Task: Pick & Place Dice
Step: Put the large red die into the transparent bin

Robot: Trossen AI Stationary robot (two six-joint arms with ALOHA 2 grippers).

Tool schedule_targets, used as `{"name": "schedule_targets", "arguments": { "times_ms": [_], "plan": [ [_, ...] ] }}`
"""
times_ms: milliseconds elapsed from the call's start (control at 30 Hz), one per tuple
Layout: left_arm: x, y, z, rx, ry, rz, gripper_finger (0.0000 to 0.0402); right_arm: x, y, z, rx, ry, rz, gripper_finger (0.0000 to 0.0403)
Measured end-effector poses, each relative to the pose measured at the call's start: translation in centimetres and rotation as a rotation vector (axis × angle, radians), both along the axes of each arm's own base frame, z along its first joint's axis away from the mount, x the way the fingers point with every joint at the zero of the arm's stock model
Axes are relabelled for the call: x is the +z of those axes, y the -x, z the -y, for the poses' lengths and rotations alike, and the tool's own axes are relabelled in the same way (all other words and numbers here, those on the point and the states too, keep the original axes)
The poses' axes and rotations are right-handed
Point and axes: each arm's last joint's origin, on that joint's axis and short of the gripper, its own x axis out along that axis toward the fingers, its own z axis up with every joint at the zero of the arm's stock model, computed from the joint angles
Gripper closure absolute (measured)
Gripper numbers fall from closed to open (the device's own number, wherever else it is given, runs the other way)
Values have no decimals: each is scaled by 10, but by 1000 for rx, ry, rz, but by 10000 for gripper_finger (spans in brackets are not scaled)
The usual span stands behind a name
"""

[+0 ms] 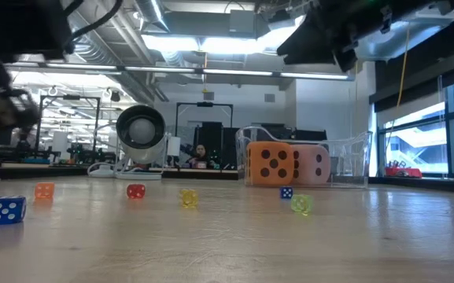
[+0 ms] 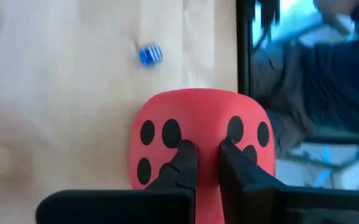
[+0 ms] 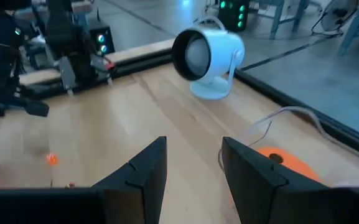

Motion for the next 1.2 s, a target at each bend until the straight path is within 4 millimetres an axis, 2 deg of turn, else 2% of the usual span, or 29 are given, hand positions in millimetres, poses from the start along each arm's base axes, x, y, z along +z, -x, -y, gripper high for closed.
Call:
{"name": "schedule_targets", "arguments": {
  "times_ms": [100, 267, 433, 533, 733, 967, 1200],
  "plan": [
    [10, 1, -3, 41, -18, 80, 388, 10, 7, -3, -19, 23, 35, 250],
    [24, 4, -7, 106, -67, 224, 388, 38, 25, -4, -5, 85, 127, 250],
    [42, 2, -12, 214, -153, 440, 388, 65, 43, -3, 33, 82, 222, 250],
    [52, -1, -15, 302, -245, 579, 388, 75, 47, -4, 89, 68, 261, 250],
    [66, -7, -27, 460, -517, 778, 388, 78, 47, -7, 203, 49, 294, 250],
    [83, -13, -48, 652, -809, 902, 388, 78, 47, -7, 207, 49, 292, 250],
    [97, -21, -82, 766, -937, 1002, 388, 78, 47, -8, 210, 49, 292, 250]
  ]
}}
